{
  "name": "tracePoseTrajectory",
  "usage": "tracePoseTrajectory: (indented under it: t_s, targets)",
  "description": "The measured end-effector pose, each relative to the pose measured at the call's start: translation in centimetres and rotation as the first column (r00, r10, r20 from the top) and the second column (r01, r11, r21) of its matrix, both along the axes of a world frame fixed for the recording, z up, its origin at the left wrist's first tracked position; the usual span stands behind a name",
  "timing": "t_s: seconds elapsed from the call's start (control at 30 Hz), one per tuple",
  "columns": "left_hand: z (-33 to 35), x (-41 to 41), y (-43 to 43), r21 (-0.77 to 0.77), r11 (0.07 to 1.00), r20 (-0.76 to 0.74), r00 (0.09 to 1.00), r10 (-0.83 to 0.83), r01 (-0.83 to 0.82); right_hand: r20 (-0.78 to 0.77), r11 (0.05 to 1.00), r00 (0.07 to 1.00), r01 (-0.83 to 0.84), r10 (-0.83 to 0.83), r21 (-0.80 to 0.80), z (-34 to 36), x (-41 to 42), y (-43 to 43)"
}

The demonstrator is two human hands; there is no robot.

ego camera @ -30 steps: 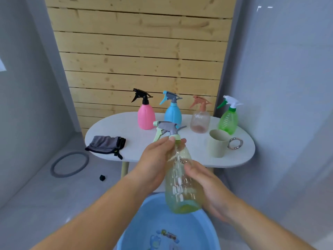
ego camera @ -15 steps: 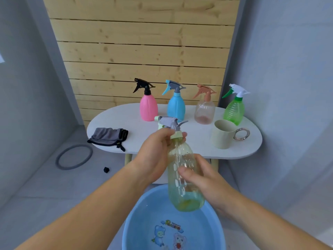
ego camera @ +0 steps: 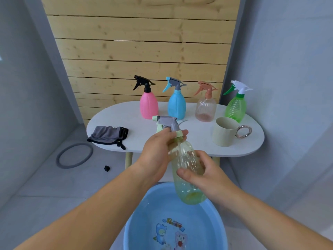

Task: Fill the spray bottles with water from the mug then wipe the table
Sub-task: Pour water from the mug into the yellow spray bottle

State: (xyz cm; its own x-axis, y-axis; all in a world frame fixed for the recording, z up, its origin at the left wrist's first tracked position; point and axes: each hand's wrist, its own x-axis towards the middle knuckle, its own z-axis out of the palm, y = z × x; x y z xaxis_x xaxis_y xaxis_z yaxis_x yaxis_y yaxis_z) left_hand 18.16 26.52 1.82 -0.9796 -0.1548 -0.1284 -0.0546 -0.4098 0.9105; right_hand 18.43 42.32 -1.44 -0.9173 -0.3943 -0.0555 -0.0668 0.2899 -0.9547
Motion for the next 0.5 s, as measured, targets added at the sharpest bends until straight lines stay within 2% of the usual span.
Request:
tracePoseTrajectory:
  t_s: [0.13,0.27,0.33,0.5]
  targets:
    - [-0.8,-0.1,0.0,-0.045,0.998,-0.016,0.999,0.037,-0.038,-0.006,1.0,1.0,0.004,-0.004,0.024,-0.1,-0.3,0.1]
    - [-0.7,-0.9,0.3,-0.084,0.979,-0.064,0.982,0.179,-0.184,-0.068,0.982,0.997,0.031,-0.019,0.184,-0.6,-0.3,-0.3]
    - [-0.3,-1.7,0.0,-0.079,0.968,-0.07,0.97,0.233,-0.239,-0.056,0.978,0.998,0.005,0.007,0.21,-0.8,-0.4,-0.2]
    - [0.8,-4.3,-3.2,0.047,0.931,-0.027,0.931,0.364,-0.363,0.076,0.913,0.99,-0.142,0.122,0.383,-0.2,-1.8,2.4]
